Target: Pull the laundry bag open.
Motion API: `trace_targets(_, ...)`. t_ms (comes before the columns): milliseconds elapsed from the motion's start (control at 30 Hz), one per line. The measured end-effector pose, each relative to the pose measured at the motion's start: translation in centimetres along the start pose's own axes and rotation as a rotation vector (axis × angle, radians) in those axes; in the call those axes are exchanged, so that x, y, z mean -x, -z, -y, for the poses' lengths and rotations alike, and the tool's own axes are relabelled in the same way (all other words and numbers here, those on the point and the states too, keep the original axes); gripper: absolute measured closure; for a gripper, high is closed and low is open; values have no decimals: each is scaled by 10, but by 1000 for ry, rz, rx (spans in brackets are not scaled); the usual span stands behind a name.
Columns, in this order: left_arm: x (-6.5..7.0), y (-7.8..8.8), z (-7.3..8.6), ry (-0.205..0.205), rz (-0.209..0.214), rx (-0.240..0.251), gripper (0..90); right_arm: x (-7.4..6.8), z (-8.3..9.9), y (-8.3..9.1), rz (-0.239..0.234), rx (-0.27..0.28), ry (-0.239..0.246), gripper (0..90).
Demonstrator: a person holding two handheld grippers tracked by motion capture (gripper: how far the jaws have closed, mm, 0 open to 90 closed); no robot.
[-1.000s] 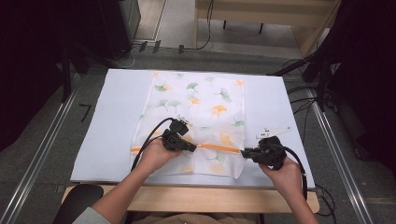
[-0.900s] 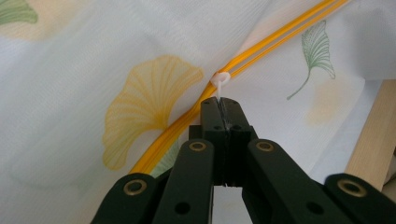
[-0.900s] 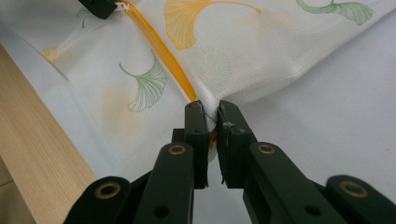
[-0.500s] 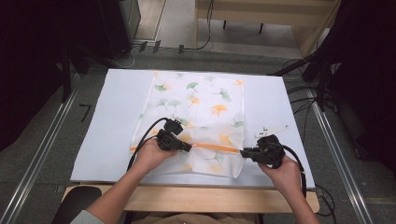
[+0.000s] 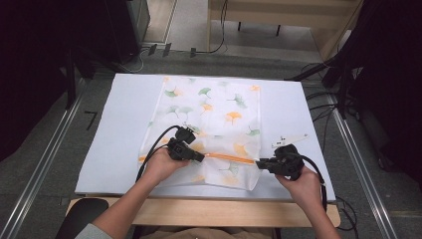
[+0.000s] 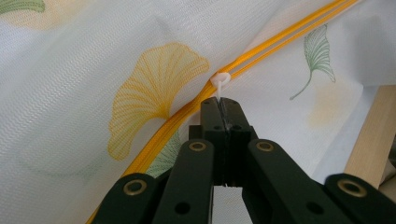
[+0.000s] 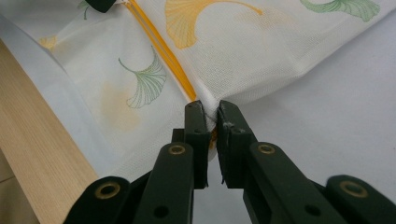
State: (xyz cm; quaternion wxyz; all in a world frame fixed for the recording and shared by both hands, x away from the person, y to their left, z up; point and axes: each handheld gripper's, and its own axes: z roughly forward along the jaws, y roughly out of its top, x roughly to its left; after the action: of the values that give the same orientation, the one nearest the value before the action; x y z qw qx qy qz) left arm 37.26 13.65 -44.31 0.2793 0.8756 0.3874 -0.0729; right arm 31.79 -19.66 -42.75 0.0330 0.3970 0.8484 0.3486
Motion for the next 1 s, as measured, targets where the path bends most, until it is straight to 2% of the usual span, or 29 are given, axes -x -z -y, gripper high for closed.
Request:
trace_targets(367, -5, 6, 5, 24, -14, -1, 900, 1, 0, 0, -3, -4, 5, 853)
trace_targets(567, -12, 17, 12, 40, -36, 9, 900, 2, -2, 0, -6, -7, 3, 853)
trace_targets(867, -25, 31, 25, 56, -55, -5, 900, 2, -3, -2, -8, -15, 2, 853)
trace_targets(933, -28, 37, 30, 53, -48, 24, 900, 3, -3, -2, -10, -15, 2, 853)
trace_targets(1000, -30, 40, 33, 62, -50, 30, 900, 3, -3, -2, -10, -15, 5, 853)
